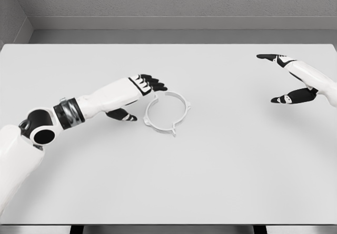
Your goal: Assemble PVC drainage pipe clamps
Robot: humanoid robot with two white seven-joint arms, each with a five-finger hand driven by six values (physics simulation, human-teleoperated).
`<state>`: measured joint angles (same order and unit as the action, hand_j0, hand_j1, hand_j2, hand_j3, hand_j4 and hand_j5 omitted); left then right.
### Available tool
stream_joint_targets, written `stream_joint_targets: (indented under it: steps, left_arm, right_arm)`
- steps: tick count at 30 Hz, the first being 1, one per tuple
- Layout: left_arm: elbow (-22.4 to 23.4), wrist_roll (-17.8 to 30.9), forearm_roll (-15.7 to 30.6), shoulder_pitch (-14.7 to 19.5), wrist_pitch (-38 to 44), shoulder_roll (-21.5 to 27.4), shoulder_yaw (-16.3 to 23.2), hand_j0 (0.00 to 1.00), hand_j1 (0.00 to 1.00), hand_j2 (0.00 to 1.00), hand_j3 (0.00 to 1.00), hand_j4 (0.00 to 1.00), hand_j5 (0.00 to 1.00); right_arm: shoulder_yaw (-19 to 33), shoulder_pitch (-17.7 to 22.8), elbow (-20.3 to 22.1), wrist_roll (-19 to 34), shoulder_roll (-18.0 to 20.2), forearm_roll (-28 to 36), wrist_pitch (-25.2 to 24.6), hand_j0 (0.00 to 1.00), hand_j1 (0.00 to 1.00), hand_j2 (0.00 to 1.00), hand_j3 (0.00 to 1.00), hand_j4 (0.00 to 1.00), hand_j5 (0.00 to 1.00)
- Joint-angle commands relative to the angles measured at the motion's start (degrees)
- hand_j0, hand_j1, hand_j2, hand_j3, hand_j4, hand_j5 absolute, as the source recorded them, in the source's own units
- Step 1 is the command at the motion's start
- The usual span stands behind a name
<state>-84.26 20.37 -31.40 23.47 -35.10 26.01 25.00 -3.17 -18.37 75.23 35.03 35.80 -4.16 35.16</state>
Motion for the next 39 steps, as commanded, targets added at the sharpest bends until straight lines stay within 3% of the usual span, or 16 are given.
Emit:
stream_joint_targets:
  steps: [1,21,39]
  left_arm:
    - [-1.52,0.02,0.64,-0.09,0.10,0.27,0.04,1.00,1.00,1.00,1.00,1.00,1.00]
    - [-0.90,0.20,-0.59,-1.14,0.10,-1.31,2.15,1.00,1.00,1.00,1.00,1.00,1.00]
    - [2.61,0.29,-1.73,-0.35,0.10,-4.21,2.59,1.00,1.00,1.00,1.00,1.00,1.00]
  right_arm:
    - [0.01,0.00,0.01,-0.03,0.06,0.47,-0.16,1.00,1.00,1.00,1.00,1.00,1.00]
    - [0.01,0.00,-0.08,-0.03,0.06,0.38,-0.16,1.00,1.00,1.00,1.00,1.00,1.00]
    - [0.01,0.09,0.01,-0.03,0.06,0.47,-0.16,1.00,1.00,1.00,1.00,1.00,1.00]
